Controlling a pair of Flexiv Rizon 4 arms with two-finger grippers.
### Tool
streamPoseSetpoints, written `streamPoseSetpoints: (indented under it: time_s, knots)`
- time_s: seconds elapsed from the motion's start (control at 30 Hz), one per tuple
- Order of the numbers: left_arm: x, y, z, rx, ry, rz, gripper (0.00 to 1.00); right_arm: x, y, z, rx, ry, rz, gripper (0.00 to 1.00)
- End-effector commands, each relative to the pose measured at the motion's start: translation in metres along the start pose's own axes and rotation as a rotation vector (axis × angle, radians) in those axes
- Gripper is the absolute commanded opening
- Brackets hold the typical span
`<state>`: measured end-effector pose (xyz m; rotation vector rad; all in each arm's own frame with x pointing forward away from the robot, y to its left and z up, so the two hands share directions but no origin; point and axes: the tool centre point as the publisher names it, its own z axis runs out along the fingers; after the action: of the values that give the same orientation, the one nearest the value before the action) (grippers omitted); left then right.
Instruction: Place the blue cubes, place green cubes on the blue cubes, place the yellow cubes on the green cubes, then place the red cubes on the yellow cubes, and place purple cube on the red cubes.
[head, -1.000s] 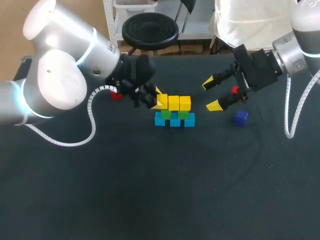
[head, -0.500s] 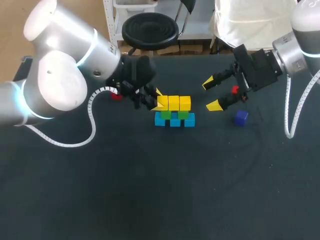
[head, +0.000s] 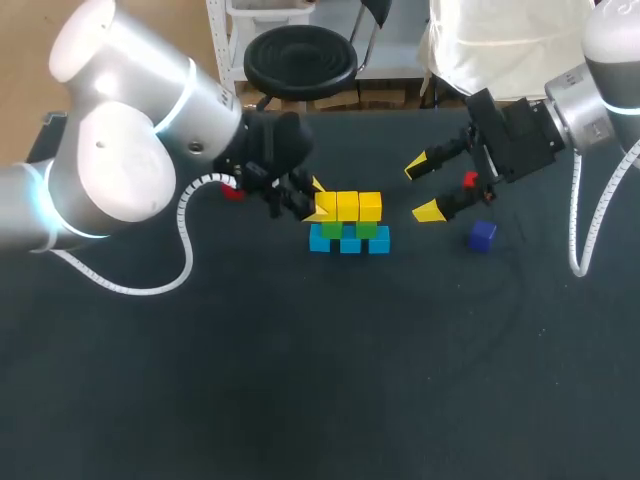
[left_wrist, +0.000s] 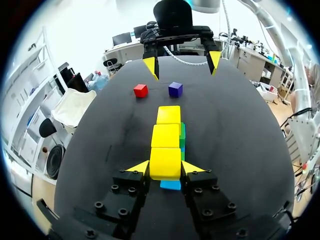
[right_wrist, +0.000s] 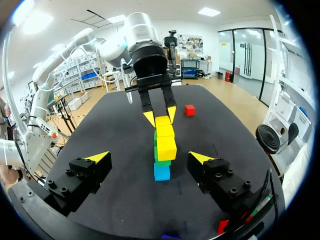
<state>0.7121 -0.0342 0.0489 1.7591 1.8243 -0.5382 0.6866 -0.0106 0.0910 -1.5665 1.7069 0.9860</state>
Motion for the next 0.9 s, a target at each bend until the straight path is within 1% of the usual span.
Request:
streamPoseSetpoints:
  time_s: [0.03,0.1,0.13,0.17,0.23,0.27,0.33,0.4,0.47,0.5,0.57,0.67,0.83,0.9]
  knots:
    - [0.000,0.002,0.001,-0.003,0.002,-0.009,0.41,0.000,0.001,0.000,0.001,0.000,0.000,1.00]
    - [0.000,0.002,0.000,-0.006,0.004,-0.012,0.50,0.000,0.001,0.000,0.001,0.000,0.000,1.00]
    - [0.000,0.002,0.000,-0.007,0.004,-0.014,0.58,0.000,0.001,0.000,0.001,0.000,0.000,1.00]
    - [0.000,0.002,0.000,-0.008,0.004,-0.016,0.68,0.000,0.001,0.000,0.001,0.000,0.000,1.00]
    - [0.000,0.002,0.000,-0.009,0.003,-0.018,0.82,0.000,0.001,0.000,0.001,0.000,0.000,1.00]
    - [0.000,0.002,0.000,-0.009,0.003,-0.018,0.83,0.000,0.001,0.000,0.001,0.000,0.000,1.00]
    - [0.000,0.002,0.000,-0.009,0.002,-0.018,0.83,0.000,0.001,0.000,0.001,0.000,0.000,1.00]
    - [-0.001,0.002,-0.001,-0.009,-0.001,-0.018,0.87,0.000,0.001,0.000,0.001,0.000,0.000,1.00]
    - [-0.002,0.002,-0.003,-0.012,-0.015,-0.019,0.93,0.000,0.001,0.000,0.001,0.000,0.000,1.00]
    - [-0.003,0.002,-0.004,-0.013,-0.019,-0.021,1.00,0.000,0.001,0.000,0.001,0.000,0.000,1.00]
    - [-0.003,0.003,-0.006,-0.014,-0.030,-0.032,1.00,0.000,0.001,0.000,0.001,0.000,0.000,1.00]
    - [-0.005,0.004,-0.013,-0.007,-0.074,-0.050,1.00,0.000,0.001,0.000,0.001,0.000,0.000,1.00]
    - [-0.006,0.008,-0.024,0.005,-0.106,-0.063,1.00,0.000,0.001,0.000,0.001,0.000,0.000,1.00]
    - [-0.005,0.011,-0.031,0.019,-0.147,-0.069,1.00,0.000,0.001,0.000,0.001,0.000,0.000,1.00]
